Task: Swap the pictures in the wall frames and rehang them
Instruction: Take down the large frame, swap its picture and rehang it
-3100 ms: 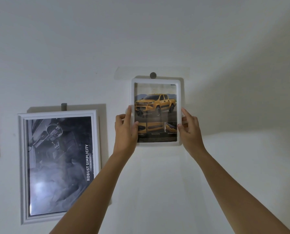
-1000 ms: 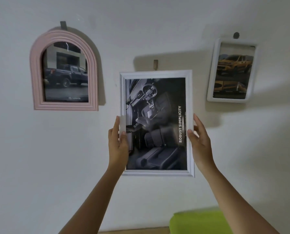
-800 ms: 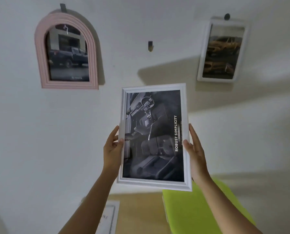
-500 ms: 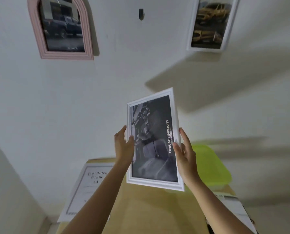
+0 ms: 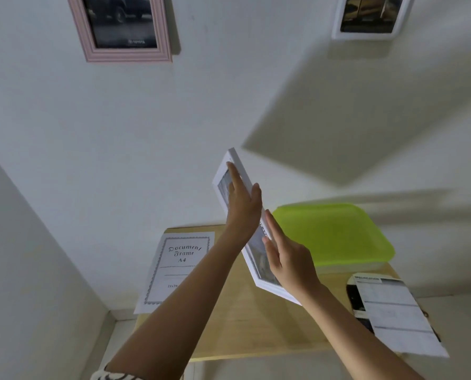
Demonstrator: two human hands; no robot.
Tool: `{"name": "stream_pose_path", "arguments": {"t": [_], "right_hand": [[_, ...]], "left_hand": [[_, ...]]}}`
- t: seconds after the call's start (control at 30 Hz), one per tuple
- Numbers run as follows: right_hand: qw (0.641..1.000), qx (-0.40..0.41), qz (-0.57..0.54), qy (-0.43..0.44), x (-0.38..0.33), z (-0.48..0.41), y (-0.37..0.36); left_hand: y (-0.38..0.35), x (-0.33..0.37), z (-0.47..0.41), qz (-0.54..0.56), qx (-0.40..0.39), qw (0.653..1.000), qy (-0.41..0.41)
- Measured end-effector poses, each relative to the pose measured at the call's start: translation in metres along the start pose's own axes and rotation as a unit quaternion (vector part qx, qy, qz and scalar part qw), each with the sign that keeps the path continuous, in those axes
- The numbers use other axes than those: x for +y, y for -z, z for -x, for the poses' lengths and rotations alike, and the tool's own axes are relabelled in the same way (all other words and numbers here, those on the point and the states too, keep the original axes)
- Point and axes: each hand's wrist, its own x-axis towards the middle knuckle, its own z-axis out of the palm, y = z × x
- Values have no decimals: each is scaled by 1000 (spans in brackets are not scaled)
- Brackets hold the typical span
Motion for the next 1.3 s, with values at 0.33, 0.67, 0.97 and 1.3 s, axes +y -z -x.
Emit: {"name": "stream_pose_path", "arguments": {"t": [0.33,0.67,0.97,1.3], "right_hand": [[991,-66,-102,-59,-70,19,-76],[933,-184,-223,-213,-46,58,-115],[836,-175,-225,-468,49,58,-143],[814,-151,-195,-527,84,100,-147]], "left_hand": [[74,-81,-16,68,70,993,73],[120,-182,-2,186,120,946,237],[93,-233,22,200,79,923,319],[35,-275,29,65,-36,919,387]]}}
